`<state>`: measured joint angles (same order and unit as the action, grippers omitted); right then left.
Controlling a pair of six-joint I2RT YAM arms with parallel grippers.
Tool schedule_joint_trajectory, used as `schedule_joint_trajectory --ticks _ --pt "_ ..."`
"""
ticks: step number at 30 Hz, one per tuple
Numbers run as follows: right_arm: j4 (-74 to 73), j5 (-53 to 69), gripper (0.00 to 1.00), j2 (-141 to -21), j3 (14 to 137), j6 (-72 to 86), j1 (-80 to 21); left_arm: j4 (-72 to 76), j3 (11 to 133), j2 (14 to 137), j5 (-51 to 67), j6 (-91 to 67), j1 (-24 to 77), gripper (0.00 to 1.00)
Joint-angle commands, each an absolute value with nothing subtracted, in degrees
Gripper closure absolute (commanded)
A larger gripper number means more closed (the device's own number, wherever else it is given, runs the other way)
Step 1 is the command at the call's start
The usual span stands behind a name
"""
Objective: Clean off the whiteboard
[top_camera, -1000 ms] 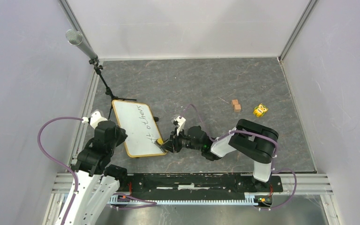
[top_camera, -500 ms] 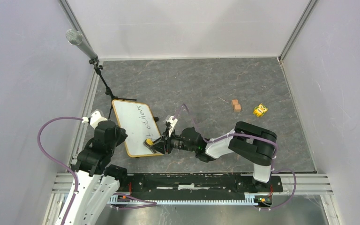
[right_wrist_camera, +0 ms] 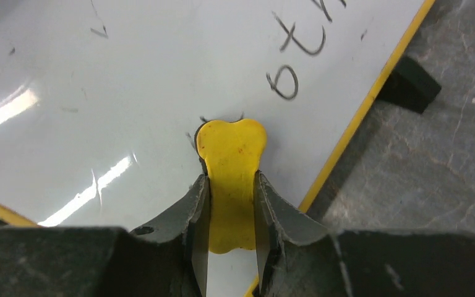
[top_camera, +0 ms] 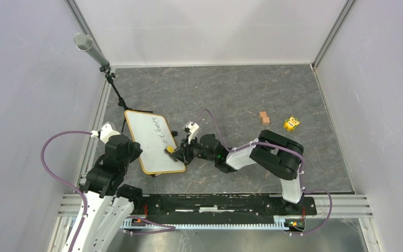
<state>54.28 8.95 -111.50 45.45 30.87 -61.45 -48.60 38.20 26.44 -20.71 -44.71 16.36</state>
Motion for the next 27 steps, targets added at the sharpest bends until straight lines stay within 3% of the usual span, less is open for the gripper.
schedule_joint_trajectory --ticks 1,6,18,27 --pt "43.6 10.9 0.87 -113.4 54.1 27.0 -64.9 -46.9 37.6 25.9 -14.6 -46.5 17.0 0.98" --pt "43.3 12.7 0.87 -114.6 60.1 26.7 -68.1 -46.9 37.6 26.6 -14.7 -46.5 17.0 0.98" --pt "50.2 9.9 0.87 -116.9 45.6 32.9 -62.4 -46.9 37.5 26.8 -15.1 -46.6 17.1 0.98" --pt "45.4 8.6 0.87 -112.3 50.8 28.9 -67.2 -47.3 37.6 26.4 -15.3 -46.8 17.1 0.98"
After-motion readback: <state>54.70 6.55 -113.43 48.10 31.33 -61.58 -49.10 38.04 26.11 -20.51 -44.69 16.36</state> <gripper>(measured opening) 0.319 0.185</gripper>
